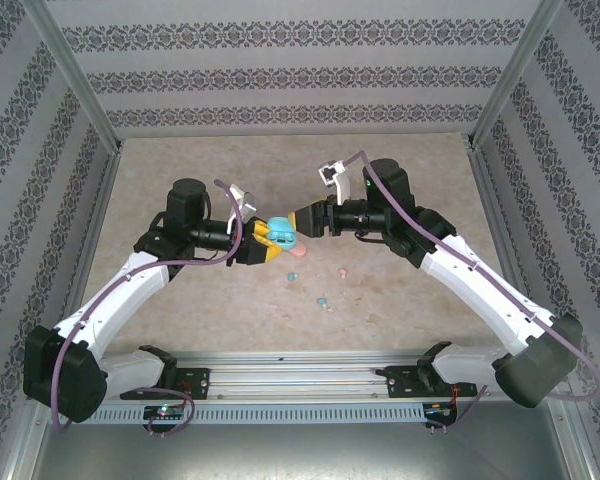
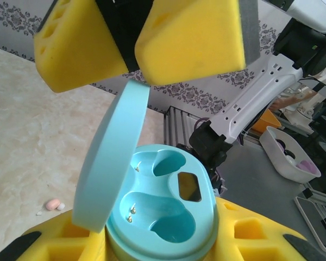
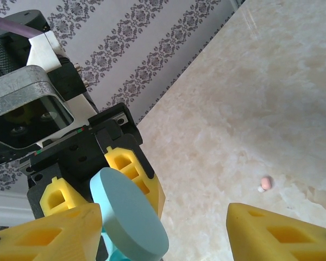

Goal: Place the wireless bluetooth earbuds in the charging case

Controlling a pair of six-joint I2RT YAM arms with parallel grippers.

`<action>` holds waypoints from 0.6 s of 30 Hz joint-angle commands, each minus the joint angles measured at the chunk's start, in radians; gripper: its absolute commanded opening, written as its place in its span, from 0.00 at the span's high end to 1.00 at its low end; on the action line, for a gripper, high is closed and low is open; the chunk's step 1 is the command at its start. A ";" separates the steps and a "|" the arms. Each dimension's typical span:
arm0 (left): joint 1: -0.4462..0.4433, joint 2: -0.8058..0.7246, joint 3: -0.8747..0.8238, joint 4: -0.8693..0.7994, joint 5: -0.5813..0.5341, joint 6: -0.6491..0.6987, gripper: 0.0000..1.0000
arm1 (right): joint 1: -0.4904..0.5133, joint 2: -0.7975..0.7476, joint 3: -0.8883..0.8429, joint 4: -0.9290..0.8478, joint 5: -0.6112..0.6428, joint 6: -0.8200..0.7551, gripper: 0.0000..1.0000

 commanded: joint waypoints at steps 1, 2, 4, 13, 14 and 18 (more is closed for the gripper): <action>-0.005 -0.019 -0.007 0.046 -0.012 -0.011 1.00 | 0.011 -0.030 -0.007 -0.014 0.046 0.022 0.38; -0.004 -0.019 -0.007 0.043 -0.021 -0.011 1.00 | 0.013 -0.034 -0.004 -0.028 0.062 0.028 0.38; -0.003 -0.020 -0.009 0.031 -0.043 -0.006 1.00 | 0.013 -0.044 0.002 -0.058 0.100 0.048 0.37; 0.002 -0.010 -0.054 0.018 -0.101 0.007 1.00 | 0.013 -0.120 -0.053 -0.168 0.249 0.176 0.37; 0.005 -0.010 -0.061 0.018 -0.109 0.006 1.00 | 0.014 -0.130 -0.064 -0.175 0.264 0.192 0.37; 0.011 -0.010 -0.103 0.039 -0.133 -0.009 1.00 | 0.016 -0.166 -0.137 -0.176 0.318 0.257 0.38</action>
